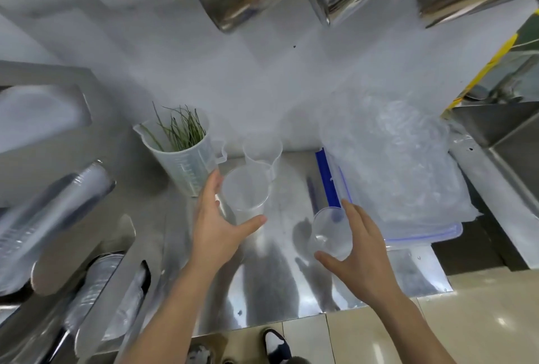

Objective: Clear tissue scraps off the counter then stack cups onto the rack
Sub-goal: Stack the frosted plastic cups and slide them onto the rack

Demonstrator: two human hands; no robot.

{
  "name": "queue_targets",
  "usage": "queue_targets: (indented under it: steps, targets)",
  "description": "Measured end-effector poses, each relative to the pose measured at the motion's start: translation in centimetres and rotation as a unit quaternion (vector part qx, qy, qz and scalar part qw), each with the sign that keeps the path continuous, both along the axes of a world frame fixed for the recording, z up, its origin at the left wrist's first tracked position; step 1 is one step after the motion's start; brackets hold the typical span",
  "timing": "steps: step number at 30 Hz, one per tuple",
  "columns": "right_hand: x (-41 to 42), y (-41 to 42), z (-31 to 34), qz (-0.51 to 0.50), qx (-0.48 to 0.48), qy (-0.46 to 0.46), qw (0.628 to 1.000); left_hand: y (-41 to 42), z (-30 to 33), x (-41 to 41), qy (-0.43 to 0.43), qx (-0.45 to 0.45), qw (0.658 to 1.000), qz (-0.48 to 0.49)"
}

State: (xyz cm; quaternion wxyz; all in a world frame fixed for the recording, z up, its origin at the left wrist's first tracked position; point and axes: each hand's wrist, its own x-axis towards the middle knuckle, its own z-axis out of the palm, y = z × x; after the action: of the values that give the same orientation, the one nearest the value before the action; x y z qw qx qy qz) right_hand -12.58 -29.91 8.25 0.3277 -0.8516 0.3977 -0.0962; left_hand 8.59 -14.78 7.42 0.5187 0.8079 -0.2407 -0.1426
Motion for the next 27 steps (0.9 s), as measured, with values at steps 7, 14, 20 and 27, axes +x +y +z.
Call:
queue_targets:
  steps: [7, 14, 20, 27]
  targets:
    - [0.3, -0.5, -0.3, -0.001, -0.001, 0.008, 1.000, -1.1, -0.2, 0.3, 0.029, -0.019, 0.999, -0.005]
    - [0.2, -0.6, 1.2, 0.006, 0.029, -0.054, 0.998, -1.2, -0.2, 0.3, 0.032, -0.031, 0.999, 0.003]
    - [0.2, -1.2, 4.4, -0.004, 0.073, -0.152, 0.986, 0.4, 0.9, -0.3, 0.080, -0.083, 0.993, 0.027]
    - [1.3, -1.4, 7.8, 0.011, 0.107, -0.331, 0.938, 3.2, 1.9, -1.1, 0.137, -0.155, 0.978, 0.024]
